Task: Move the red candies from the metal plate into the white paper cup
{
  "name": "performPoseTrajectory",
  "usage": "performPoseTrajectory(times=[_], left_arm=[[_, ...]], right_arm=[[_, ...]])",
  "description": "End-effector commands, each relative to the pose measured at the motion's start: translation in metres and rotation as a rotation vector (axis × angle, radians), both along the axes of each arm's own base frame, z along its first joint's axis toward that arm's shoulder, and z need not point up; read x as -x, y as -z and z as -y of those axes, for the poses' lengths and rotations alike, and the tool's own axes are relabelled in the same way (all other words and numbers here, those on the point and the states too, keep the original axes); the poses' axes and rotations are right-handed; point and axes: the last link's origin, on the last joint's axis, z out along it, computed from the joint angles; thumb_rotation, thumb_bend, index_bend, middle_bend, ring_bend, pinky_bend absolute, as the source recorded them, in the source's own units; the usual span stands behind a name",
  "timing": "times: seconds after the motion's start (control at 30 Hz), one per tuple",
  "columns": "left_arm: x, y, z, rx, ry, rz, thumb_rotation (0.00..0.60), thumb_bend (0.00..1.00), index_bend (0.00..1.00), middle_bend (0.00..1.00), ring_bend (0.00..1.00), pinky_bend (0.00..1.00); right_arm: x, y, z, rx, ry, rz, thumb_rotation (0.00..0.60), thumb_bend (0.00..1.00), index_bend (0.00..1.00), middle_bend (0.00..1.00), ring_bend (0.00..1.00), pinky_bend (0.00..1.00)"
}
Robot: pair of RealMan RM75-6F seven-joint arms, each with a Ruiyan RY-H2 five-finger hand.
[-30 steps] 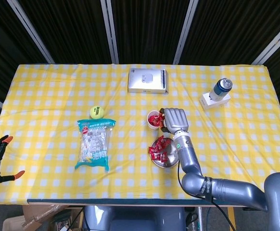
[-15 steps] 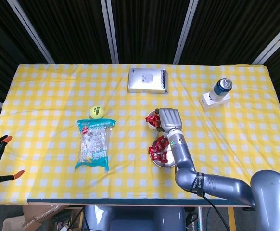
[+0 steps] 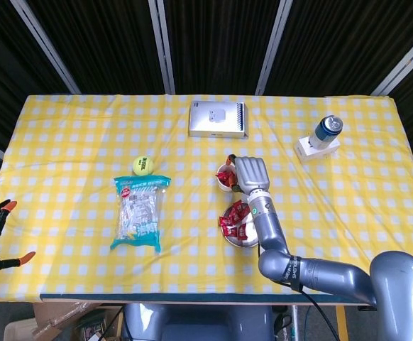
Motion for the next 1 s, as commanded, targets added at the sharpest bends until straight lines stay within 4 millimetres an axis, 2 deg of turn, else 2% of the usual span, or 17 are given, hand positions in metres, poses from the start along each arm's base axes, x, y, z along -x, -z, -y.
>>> performPoseTrajectory(times=[0.03, 0.23, 0.43, 0.67, 1.0], left_arm=[[0.000, 0.000, 0.000, -0.001, 0.000, -0.001, 0.600, 0.00, 0.00, 0.00, 0.00, 0.00], [0.000, 0.000, 0.000, -0.001, -0.001, 0.000, 0.600, 0.00, 0.00, 0.00, 0.00, 0.00], [-0.001, 0.000, 0.001, -0.003, 0.008, -0.004, 0.600, 0.00, 0.00, 0.00, 0.00, 0.00], [-0.002, 0.000, 0.002, -0.004, 0.020, -0.007, 0.600, 0.00, 0.00, 0.00, 0.00, 0.00], [-0.003, 0.001, 0.003, -0.007, 0.029, -0.009, 0.600, 0.00, 0.00, 0.00, 0.00, 0.00]], right_arm=[[0.001, -0.003, -0.001, 0.005, 0.002, 0.001, 0.600, 0.52, 0.35, 0.75, 0.81, 1.00], [0.000, -0.015, -0.010, 0.016, -0.014, 0.018, 0.600, 0.51, 0.34, 0.75, 0.81, 1.00], [0.009, -0.026, -0.045, -0.007, -0.044, 0.013, 0.600, 0.43, 0.29, 0.75, 0.81, 1.00], [0.030, -0.016, -0.083, -0.075, -0.020, -0.003, 0.600, 0.36, 0.28, 0.75, 0.81, 1.00], [0.050, 0.001, -0.116, -0.163, -0.005, -0.041, 0.600, 0.35, 0.22, 0.75, 0.81, 1.00]])
